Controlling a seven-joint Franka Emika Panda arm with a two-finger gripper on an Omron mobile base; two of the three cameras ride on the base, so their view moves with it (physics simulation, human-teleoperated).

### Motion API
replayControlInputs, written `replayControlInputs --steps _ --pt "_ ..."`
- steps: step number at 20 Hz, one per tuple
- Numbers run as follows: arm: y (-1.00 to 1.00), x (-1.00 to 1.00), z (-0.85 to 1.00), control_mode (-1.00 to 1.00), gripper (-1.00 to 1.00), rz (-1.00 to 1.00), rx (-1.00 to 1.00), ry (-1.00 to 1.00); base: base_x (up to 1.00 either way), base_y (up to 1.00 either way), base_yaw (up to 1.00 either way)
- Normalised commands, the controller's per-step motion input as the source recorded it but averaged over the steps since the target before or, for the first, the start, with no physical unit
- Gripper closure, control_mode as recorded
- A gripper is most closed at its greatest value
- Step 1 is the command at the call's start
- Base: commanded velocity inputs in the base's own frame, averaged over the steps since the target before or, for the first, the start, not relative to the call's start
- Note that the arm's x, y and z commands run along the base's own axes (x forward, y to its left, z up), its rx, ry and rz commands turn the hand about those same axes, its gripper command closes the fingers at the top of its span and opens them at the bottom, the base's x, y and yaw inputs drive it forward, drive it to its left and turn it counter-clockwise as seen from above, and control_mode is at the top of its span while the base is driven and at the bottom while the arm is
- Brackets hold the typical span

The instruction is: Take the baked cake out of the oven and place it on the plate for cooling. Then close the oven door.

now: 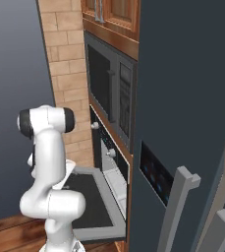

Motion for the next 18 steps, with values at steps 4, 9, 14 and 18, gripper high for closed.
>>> replayControlInputs --steps 4,9,14,18 --pt "0.0 0.28 -0.09 -1.0 -1.0 -0.14 -0.17 -0.02 0.0 0.0 0.0" --pt "0.0 0.32 0.0 -1.0 -1.0 -0.11 -0.08 0.0 0.0 0.0 0.0" --pt "0.0 0.36 0.0 -1.0 -1.0 -0.09 -0.04 0.0 0.0 0.0 0.0" --pt "0.0 0.27 -0.01 -1.0 -1.0 -0.07 -0.04 0.0 0.0 0.0 0.0"
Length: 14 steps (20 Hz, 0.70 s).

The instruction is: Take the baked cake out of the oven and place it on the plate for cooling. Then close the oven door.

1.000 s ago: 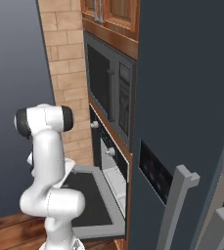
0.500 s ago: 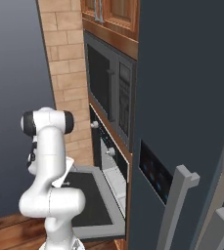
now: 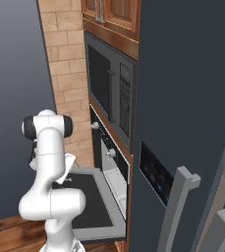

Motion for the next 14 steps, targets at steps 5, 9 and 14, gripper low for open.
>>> replayControlInputs --steps 5,9,14 --pt "0.0 0.15 0.0 -1.0 -1.0 -0.07 -0.04 0.0 0.0 0.0 0.0" --pt "0.0 0.04 -0.03 -1.0 -1.0 -0.06 -0.05 0.0 0.0 0.0 0.0" --pt "-0.24 0.0 -0.06 -1.0 -1.0 -0.06 -0.09 -0.02 0.0 0.0 0.0"
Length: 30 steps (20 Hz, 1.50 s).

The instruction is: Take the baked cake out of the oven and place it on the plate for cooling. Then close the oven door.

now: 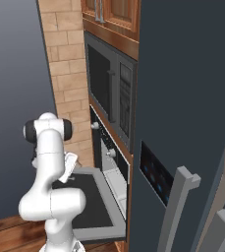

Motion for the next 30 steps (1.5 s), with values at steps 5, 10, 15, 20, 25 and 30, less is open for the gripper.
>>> replayControlInputs --steps 5,10,15,20,25,30 --pt "-0.45 0.0 0.0 -1.0 -1.0 -0.05 -0.1 -0.04 0.0 0.0 0.0" --pt "-0.3 0.01 -0.01 -1.0 -1.0 -0.01 -0.08 -0.03 0.0 0.0 0.0" --pt "-0.03 0.28 -0.18 -1.0 -1.0 0.0 -0.01 0.0 0.0 0.0 0.0" --pt "-0.14 0.53 -0.19 -1.0 -1.0 0.0 0.0 0.0 0.0 0.0 0.0" --pt "-0.19 0.48 -0.32 -1.0 -1.0 0.04 0.0 0.0 0.0 0.0 0.0" --pt "-0.38 0.29 -0.42 -1.0 -1.0 0.1 0.0 -0.01 0.0 0.0 0.0"
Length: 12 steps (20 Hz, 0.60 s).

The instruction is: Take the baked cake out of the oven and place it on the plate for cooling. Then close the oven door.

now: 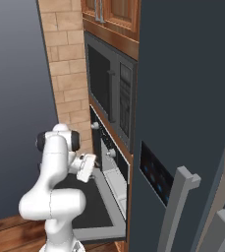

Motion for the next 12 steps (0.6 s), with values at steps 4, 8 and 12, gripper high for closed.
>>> replayControlInputs --steps 4,8,12 --pt "-0.48 0.0 -0.27 -1.0 -1.0 0.12 0.0 -0.1 0.0 0.0 0.0" --pt "-0.46 0.0 -0.19 -1.0 -1.0 0.12 0.0 -0.1 0.0 0.0 0.0" --pt "-0.46 0.0 -0.12 -1.0 -1.0 0.17 0.01 -0.11 0.0 0.0 0.0"
